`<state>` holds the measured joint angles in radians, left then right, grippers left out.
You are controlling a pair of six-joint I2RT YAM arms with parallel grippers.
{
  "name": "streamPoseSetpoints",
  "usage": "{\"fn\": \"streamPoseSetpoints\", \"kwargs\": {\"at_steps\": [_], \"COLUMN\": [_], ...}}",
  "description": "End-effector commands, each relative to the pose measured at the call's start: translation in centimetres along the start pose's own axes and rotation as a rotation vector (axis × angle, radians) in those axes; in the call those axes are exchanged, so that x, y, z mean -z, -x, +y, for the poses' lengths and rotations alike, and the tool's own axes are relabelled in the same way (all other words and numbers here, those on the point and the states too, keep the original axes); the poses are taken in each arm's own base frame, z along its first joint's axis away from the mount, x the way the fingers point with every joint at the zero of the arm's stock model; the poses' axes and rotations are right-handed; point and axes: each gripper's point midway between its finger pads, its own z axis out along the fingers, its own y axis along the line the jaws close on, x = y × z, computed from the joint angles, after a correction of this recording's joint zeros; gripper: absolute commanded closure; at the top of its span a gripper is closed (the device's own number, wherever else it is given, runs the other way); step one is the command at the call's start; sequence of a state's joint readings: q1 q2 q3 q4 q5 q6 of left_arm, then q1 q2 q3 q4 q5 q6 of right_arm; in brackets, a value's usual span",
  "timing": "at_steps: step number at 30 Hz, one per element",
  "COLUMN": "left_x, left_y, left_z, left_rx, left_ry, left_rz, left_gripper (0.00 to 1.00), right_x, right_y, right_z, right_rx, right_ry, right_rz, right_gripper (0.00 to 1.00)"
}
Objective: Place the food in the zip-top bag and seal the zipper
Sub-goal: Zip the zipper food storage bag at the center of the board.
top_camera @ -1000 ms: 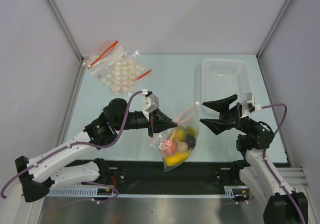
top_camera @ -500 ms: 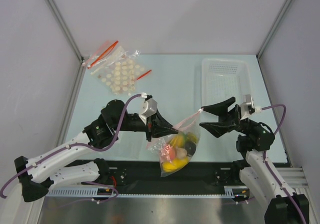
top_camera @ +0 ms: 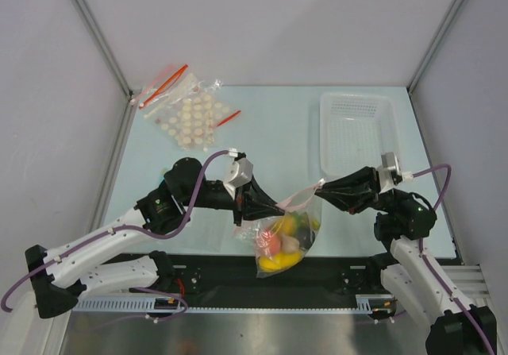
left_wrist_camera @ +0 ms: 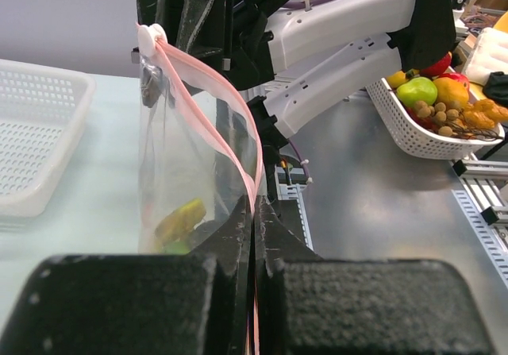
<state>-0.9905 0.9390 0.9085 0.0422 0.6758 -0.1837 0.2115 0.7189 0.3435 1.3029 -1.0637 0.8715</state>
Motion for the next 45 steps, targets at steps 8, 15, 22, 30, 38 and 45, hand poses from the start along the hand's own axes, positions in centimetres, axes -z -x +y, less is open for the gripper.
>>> {"fn": "streamPoseSetpoints", "kwargs": {"at_steps": [8,15,22,30,38,45], "left_x": [0.4,1.9,0.7,-1.9,-1.7,-1.4], "left_y": [2.8,4.8,6.6,7.7,7.7,7.3], "left_z": [1.0,3.1,4.1,3.8,5.2,6.3], "left_rx": [-0.064,-0.108,-0.100,-0.170,-0.194,-0.199], "left_ry": [0.093,0.261,0.301,0.352,0.471,0.538], "left_rz": [-0.083,-0.152,-0.147,-0.064,-0.006,0.026], "left_gripper": [0.71,0.28,0.26,0.16,0.17,0.14], "right_x": [-0.7,-1.7,-3.4,-4.3,-4.3,-4.2], "right_y": [2.3,2.0,0.5,-0.5,-0.1,0.0], "right_z": [0.0,0.1,-0.9,-1.2,-0.5,-0.2], "right_rx": [0.073,0.090,0.109,0.057,0.071,0.081], "right_ry": [-0.023,-0.008,-0.091,-0.103,-0.080,-0.068], "right_rz": [-0.052,-0.007,0.088,0.125,0.111,0.111], "right_gripper": [1.00,1.00,1.00,1.00,1.00,1.00]}}
